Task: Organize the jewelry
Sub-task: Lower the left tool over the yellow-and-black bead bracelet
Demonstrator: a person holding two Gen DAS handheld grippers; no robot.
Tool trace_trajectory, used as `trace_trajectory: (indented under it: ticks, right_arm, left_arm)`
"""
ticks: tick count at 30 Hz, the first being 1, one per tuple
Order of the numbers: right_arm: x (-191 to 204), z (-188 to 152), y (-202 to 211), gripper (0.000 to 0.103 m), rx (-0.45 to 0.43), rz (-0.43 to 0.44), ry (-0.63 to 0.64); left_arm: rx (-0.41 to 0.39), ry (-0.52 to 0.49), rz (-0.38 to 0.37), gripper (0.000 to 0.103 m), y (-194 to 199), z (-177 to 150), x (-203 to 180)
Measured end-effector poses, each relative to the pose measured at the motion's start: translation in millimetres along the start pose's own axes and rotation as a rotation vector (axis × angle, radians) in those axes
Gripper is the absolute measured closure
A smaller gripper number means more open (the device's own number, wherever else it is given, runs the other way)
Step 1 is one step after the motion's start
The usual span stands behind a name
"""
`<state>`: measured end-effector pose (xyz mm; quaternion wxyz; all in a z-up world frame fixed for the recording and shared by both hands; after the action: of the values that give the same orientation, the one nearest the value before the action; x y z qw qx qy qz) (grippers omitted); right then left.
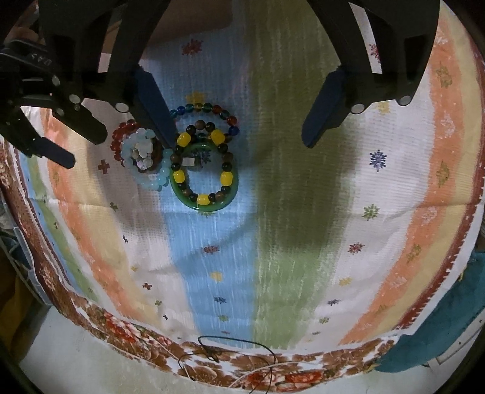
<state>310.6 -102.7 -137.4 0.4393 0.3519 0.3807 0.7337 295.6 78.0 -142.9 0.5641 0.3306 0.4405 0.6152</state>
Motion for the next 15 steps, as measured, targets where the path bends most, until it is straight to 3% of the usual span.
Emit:
trace_trajectory:
  ticks: [6, 9, 11, 15]
  right_arm:
    - [-7, 3, -13, 0.026, 0.02, -0.002, -0.014]
    - [-9, 5, -19, 0.03, 0.03, 0.007, -0.021]
    - [-9, 7, -24, 0.039, 0.043, 0.009, -0.023]
    - [-8, 10, -32, 0.042, 0.058, 0.026, -0.031]
  left_arm:
    - [0.02, -0.02, -0.011, 0.033, -14, 5, -4]
    - [0.028, -0.033, -0.018, 0.043, -21, 7, -7]
    - [0.035, -0.04, -0.023, 0.045, -25, 8, -9]
    - [0.043, -0.044, -0.029, 0.051, -32, 11, -11]
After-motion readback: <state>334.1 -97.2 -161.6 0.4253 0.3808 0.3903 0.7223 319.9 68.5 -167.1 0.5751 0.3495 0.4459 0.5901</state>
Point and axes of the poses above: each gripper's, at about its wrist camera, not at the fingertips, and y roughly against the way its jaws point, x to its left, z to its top, the point moved 2 cm from there along -y, roughly the way its jaws point, and after that the axes turned 4 degrees about z, right-handed, at the moved point
